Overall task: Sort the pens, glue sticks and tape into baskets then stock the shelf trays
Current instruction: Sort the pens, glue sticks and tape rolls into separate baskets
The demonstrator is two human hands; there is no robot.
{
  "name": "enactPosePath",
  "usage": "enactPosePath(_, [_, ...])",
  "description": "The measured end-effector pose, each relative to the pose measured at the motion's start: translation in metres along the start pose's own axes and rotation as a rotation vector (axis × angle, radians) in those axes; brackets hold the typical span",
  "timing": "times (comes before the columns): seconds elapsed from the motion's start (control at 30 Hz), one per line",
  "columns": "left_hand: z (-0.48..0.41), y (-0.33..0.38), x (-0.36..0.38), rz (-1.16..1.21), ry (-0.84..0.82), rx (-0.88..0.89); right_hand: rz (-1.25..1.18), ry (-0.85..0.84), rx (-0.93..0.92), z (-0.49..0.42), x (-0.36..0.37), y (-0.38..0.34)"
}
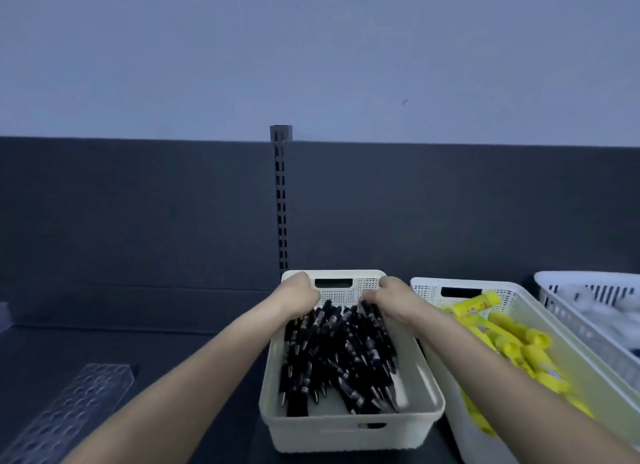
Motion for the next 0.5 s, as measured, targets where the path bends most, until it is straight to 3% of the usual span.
enactPosePath(0.13, [-0.002,0.007,-0.005,-0.069,-0.011,0.165,0.026,0.094,-0.058,0.011,-0.016,0.005])
enactPosePath(0.3, [0.01,0.029,0.011,-0.374,0.077,0.421,0.456,0.262,-0.186,0.038,-0.038,0.015])
enactPosePath(0.5, [0.016,0.064,0.047,-0.514,0.04,0.592,0.698,0.326,-0.092,0.063,-0.079,0.057])
Point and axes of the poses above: each hand's wrist, its own z-axis away from the middle knuckle, its own x-axis out of the palm, y = z × x, the point moved 2 cm from there along -z, towards the middle knuckle, and after that the axes turned 1 degree about -z, right-handed, at the moved point
